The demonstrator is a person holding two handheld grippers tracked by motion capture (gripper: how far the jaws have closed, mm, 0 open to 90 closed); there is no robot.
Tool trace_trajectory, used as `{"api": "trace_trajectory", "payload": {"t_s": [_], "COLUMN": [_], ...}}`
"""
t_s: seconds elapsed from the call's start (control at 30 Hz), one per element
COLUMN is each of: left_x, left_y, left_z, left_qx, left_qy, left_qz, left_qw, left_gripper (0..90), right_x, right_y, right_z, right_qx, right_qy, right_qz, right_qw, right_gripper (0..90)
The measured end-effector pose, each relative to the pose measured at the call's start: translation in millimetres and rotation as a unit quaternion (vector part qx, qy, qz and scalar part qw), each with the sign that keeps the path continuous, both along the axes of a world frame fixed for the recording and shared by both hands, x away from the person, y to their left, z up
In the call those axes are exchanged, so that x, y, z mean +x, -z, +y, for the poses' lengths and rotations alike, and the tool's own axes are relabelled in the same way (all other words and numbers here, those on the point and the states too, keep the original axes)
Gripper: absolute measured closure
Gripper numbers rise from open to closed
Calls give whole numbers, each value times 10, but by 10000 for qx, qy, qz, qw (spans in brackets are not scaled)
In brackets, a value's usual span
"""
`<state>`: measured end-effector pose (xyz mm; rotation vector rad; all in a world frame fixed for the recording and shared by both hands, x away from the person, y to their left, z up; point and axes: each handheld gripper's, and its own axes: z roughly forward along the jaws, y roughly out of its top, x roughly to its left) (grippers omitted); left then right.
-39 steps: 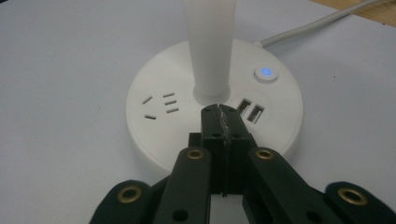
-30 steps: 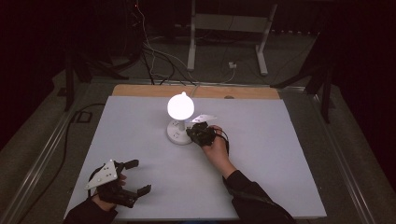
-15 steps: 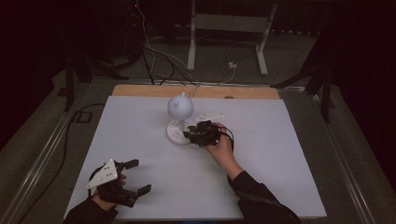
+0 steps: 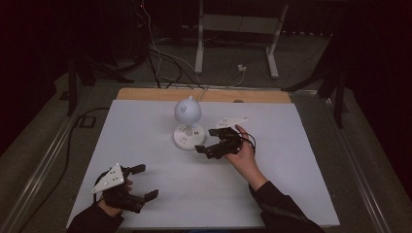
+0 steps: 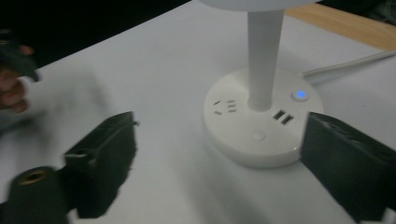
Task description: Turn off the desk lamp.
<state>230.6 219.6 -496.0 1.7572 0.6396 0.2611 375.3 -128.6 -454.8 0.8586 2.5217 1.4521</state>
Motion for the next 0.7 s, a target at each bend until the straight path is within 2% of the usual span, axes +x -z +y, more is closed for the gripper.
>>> {"api": "trace_trajectory", "payload": {"t_s": [0.1, 0.17, 0.27, 0.33, 0.43, 0.5, 0.57, 0.7], "left_x": [-6, -16, -34, -40, -41, -39, -42, -46], "left_y": [-1, -4, -6, -11, -9, -9, -9, -15], "left_z": [1, 2, 6, 10, 10, 6, 4, 5], "left_qx": [-1, 5, 23, 10, 24, 26, 44, 39], "left_qy": [0, 4, 2, -9, -7, -10, -10, -7], "left_qz": [1, -14, -25, -32, -39, -34, -37, -58], "left_qw": [10000, 10000, 10000, 10000, 10000, 10000, 10000, 10000], "left_gripper": [5, 5, 5, 5, 5, 5, 5, 5], "right_x": [-42, -90, -169, -224, -290, -330, -363, -416], "right_y": [-18, -11, 9, 27, 71, 120, 164, 263], "right_z": [-115, -202, -340, -431, -562, -660, -734, -884], "right_qx": [107, 268, 343, 167, 151, 161, 39, -15], "right_qy": [-39, -12, 40, 89, 93, 129, 153, 237], "right_qz": [-98, -339, -466, -453, -493, -417, -324, -296], "right_qw": [9999, 9991, 9983, 9988, 9986, 9989, 9994, 9993], "right_gripper": [0, 0, 0, 0, 0, 0, 0, 0]}}
